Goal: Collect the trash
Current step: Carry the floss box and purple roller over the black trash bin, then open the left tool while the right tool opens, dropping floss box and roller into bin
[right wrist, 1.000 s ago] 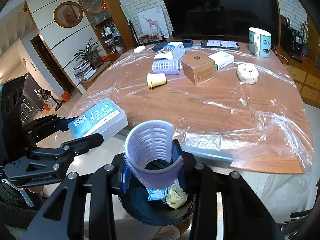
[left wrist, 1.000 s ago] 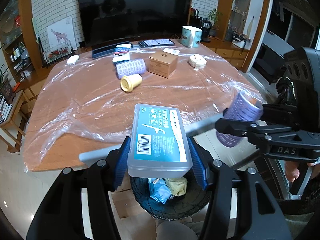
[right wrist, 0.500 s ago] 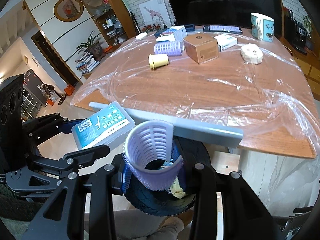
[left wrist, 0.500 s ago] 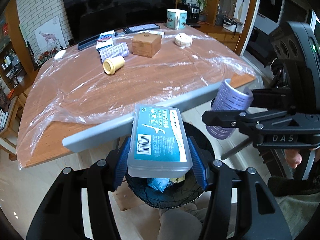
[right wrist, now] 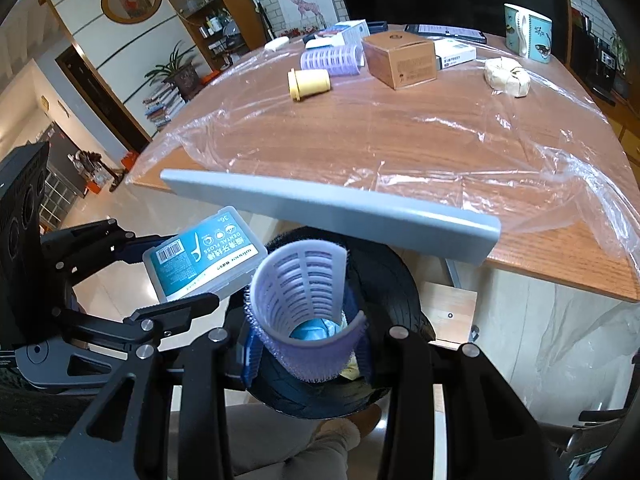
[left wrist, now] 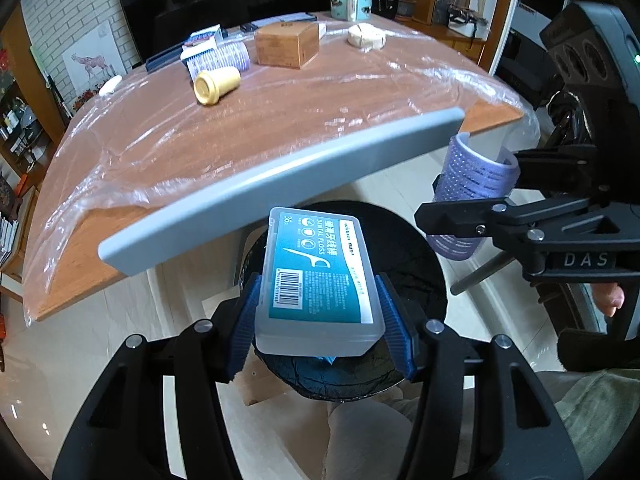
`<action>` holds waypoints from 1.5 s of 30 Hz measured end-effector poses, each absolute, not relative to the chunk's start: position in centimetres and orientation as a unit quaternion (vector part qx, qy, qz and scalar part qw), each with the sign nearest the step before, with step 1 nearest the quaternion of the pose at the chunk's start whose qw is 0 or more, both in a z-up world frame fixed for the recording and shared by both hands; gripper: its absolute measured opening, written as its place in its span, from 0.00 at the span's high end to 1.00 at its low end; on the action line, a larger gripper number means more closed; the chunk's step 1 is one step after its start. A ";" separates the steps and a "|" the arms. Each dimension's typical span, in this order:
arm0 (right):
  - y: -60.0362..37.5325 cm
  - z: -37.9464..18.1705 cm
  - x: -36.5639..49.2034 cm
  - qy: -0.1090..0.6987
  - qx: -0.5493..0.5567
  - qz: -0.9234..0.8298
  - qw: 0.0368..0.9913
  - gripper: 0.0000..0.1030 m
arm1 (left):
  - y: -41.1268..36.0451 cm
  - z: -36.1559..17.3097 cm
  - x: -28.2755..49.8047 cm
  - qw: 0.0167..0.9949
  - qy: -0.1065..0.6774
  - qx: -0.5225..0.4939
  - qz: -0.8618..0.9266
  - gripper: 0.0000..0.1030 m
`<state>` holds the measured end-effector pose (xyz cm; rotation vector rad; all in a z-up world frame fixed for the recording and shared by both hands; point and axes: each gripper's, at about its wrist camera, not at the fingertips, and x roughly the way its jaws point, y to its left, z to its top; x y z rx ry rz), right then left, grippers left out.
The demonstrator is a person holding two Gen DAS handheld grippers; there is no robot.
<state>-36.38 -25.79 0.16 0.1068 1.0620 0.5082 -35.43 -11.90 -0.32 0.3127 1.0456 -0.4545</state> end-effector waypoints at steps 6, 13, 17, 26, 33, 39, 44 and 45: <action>-25.3 -1.2 -36.2 0.514 0.043 0.240 0.822 0.64 | -12.1 -1.8 -35.4 0.821 0.508 0.156 -0.209 0.45; -25.1 -2.6 -36.0 0.529 0.041 0.236 0.814 0.64 | -12.3 -3.6 -35.3 0.810 0.524 0.169 -0.203 0.45; -25.1 -3.4 -35.7 0.537 0.042 0.230 0.810 0.64 | -12.2 -4.6 -35.1 0.803 0.535 0.172 -0.199 0.45; -24.8 -4.9 -34.9 0.550 0.038 0.221 0.804 0.64 | -12.0 -6.2 -34.9 0.792 0.551 0.181 -0.190 0.45; -24.3 -5.9 -34.6 0.562 0.032 0.219 0.797 0.64 | -12.7 -6.9 -34.1 0.786 0.558 0.188 -0.188 0.45; -24.2 -6.4 -34.2 0.569 0.030 0.215 0.793 0.64 | -12.8 -7.4 -34.0 0.781 0.564 0.191 -0.188 0.45; -24.6 -6.7 -34.2 0.571 0.044 0.210 0.792 0.59 | -12.9 -8.1 -33.5 0.773 0.572 0.186 -0.201 0.45; -24.7 -6.8 -34.1 0.572 0.052 0.209 0.792 0.43 | -12.9 -8.3 -33.3 0.774 0.572 0.186 -0.201 0.43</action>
